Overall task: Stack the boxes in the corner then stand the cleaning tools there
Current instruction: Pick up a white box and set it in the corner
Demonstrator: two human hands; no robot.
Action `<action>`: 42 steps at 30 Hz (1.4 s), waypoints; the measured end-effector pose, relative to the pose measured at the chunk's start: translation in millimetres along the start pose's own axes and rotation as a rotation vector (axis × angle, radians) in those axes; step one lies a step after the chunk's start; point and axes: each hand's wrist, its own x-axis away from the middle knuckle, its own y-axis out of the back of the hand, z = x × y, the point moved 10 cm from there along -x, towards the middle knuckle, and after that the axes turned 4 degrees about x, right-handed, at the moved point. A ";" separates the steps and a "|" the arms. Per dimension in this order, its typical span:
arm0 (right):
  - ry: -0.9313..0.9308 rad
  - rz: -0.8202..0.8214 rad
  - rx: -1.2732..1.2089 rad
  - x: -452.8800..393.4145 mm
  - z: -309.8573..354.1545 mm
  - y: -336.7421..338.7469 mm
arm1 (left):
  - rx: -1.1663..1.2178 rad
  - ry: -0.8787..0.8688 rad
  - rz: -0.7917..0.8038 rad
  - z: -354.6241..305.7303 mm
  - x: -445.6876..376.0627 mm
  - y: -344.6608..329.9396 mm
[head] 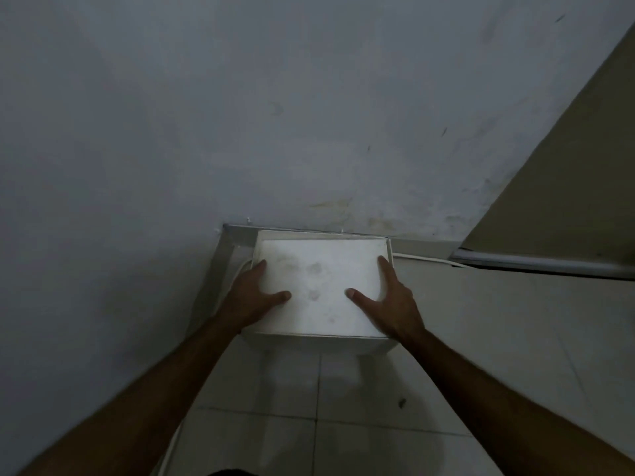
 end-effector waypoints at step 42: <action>0.154 0.029 0.173 -2.1 -30.1 -67.4 | -0.734 -0.690 0.110 -11.9 10.5 -108.6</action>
